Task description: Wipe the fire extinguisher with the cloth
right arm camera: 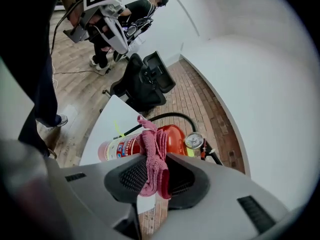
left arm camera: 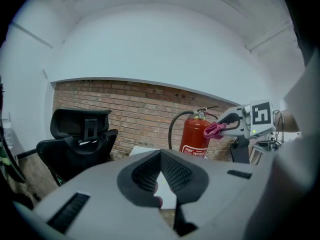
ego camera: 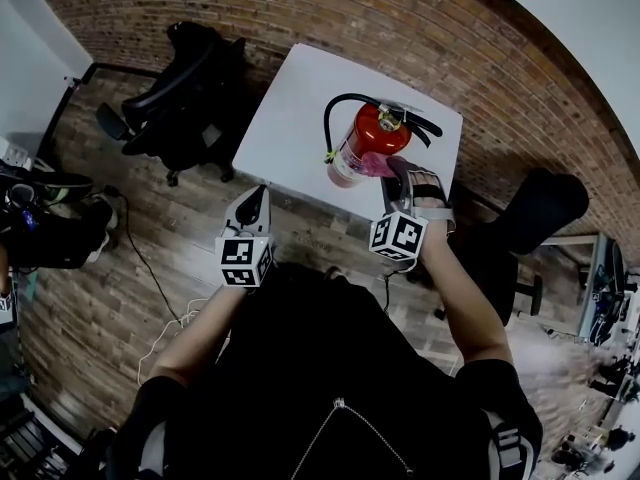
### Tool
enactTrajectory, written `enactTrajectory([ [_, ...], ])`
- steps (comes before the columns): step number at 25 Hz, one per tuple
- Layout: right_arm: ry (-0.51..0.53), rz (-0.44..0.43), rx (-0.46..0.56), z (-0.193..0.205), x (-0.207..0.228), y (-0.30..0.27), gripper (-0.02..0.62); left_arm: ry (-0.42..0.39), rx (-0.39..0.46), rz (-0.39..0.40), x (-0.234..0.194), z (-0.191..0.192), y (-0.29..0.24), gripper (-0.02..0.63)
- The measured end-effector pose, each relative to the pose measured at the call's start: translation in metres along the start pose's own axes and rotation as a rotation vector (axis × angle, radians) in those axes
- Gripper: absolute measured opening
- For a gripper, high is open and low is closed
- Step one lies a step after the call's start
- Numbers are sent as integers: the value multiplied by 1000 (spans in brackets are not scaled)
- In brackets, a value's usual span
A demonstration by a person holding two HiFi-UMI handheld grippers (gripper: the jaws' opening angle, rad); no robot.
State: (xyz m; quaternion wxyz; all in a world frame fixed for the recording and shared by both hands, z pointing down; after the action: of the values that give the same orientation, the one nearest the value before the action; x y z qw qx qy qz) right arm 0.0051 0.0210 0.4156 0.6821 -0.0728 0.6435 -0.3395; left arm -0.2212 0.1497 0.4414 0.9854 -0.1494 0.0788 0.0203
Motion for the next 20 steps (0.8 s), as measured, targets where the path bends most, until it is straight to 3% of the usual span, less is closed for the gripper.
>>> enactTrajectory([
  [9,-96,111,-44,-12,24,23,106,-17,-12,67,-15,-4,-23,30],
  [12,-151,111,-45,-17,19,29,106,-12,-22,85,-20,-2,-28,29],
  [15,-203,60,-43,-23,0,25,106,-8,-32,92,-29,2,-33,30],
  [20,-285,-100,-74,-28,-64,-6,106,-1,-51,101,-46,13,-35,31],
])
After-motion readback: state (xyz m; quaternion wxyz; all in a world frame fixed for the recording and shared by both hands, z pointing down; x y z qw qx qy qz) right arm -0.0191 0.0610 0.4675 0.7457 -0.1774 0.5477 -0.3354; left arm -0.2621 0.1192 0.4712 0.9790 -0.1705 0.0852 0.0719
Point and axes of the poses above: the fingertips, and each gripper's own axes: y backward along the fingers, x to its right, z out of its underside, the point moved 4 cm from there along y, backward along the fingers, and after that the axes turned 2 degrees about -z, right-handed, at the moved point
